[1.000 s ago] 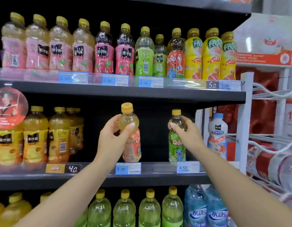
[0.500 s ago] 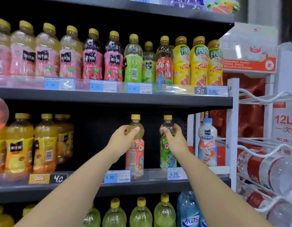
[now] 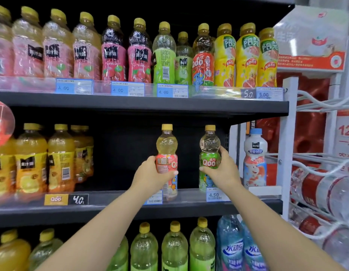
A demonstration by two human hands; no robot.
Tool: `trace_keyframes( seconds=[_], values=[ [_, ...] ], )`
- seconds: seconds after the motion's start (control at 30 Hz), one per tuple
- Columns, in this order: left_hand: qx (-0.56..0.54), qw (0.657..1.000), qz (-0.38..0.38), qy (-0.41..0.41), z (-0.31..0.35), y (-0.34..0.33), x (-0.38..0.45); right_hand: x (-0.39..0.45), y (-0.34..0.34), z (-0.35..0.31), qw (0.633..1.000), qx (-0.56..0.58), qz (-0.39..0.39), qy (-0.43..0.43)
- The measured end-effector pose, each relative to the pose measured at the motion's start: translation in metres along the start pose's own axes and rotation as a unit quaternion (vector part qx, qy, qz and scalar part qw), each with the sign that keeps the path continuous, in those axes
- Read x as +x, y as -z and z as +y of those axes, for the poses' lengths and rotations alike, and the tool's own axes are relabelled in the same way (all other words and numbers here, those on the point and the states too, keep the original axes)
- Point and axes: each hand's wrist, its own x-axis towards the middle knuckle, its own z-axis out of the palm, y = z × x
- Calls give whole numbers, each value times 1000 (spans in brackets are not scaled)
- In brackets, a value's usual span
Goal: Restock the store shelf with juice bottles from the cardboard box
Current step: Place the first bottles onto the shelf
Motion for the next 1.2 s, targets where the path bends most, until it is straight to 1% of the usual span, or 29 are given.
trace_keyframes(
  seconds=[0.07,0.13,0.3,0.43,0.53,0.67,0.83,0.93,1.0,1.07,1.1,1.13,1.2],
  values=[
    [35,999,11,0,-2,-2,-1,-5,8,0,1000,-4,0,14],
    [48,999,9,9,0,-4,2,-10,18,-1,1000,-7,0,27],
    [13,1000,-10,8,13,-25,2,-25,38,1,999,-4,5,45],
    [-4,1000,-27,-8,24,-50,3,-28,38,4,999,-17,20,29],
    [2,1000,-23,-14,30,-64,4,-25,37,9,999,-28,17,30],
    [18,1000,-14,-20,30,-69,5,-18,40,14,998,-48,5,26],
    [15,1000,-13,-20,29,-72,1,-23,37,18,997,-64,29,16],
    [26,999,3,-30,30,-76,-2,-30,32,17,998,-56,35,0],
    [35,999,11,-35,29,-74,-4,-41,29,12,994,-89,60,17],
    [32,999,14,-30,27,-68,-6,-56,26,2,987,-100,104,69],
    [27,999,16,-25,25,-63,-7,-63,24,-5,985,-88,111,97],
    [18,999,18,-21,22,-57,-7,-67,22,-13,985,-74,102,117],
    [4,1000,14,-16,13,-44,-7,-71,11,-28,991,-44,42,120]
  ],
)
